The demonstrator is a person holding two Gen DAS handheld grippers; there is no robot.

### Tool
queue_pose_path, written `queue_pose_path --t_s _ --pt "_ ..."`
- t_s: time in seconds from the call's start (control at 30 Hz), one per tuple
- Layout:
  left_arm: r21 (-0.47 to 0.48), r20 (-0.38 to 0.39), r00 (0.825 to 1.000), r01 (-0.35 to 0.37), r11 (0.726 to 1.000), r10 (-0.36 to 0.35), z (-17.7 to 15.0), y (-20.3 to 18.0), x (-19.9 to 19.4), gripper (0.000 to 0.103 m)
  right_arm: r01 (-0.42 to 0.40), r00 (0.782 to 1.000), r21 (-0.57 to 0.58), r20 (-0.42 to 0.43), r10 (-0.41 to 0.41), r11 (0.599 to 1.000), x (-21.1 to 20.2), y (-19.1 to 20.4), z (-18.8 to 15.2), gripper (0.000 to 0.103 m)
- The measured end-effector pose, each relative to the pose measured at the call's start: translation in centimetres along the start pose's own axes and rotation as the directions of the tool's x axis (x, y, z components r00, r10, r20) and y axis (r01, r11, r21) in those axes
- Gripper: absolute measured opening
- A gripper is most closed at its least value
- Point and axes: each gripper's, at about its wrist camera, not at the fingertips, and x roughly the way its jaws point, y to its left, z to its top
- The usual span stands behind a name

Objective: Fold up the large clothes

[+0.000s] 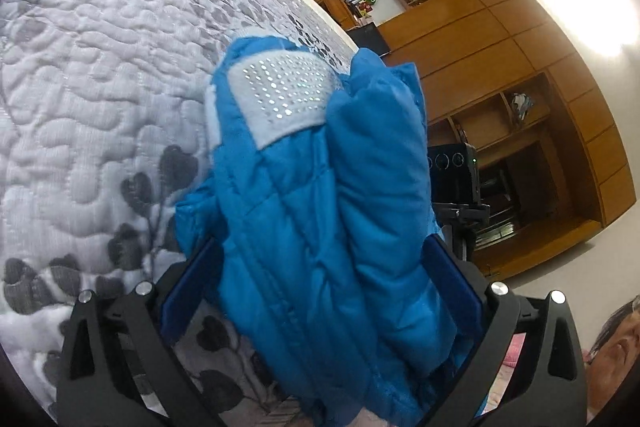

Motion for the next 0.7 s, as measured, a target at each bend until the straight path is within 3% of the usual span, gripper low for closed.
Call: queue_pose_path --t_s 0.13,0.3,0.47,0.6,0.7 --pt "0.018 -0.011 1.000 0.000 1.000 0.001 0.4 0.0 1.0 0.101 0.006 1.000 -0.002 -0.002 -0.006 1.000 0.0 0.0 0.0 0.100" --pt "0.010 -0.035 0.998 0.050 0.999 -0.049 1.7 -0.5 3.2 0.101 0.013 1.000 -0.003 -0.001 -0.013 1.000 0.2 0.1 0.0 0.100" --pt "0.009 -0.015 0.998 0.063 0.998 -0.063 2.2 -1.1 4.6 0.100 0.024 1.000 -0.017 0.013 -0.023 1.000 0.5 1.1 -0.1 0.100" --pt "0.015 0.010 0.997 0.072 0.997 -0.072 2.1 -1.1 4.7 0.083 0.032 0.999 -0.036 0.040 -0.031 0.999 0.2 2.0 -0.4 0.089" --pt "0.024 0.024 0.997 0.077 0.997 -0.077 1.6 -1.0 4.7 0.077 0.040 0.998 -0.054 0.059 -0.036 0.998 -0.4 2.6 -0.7 0.079"
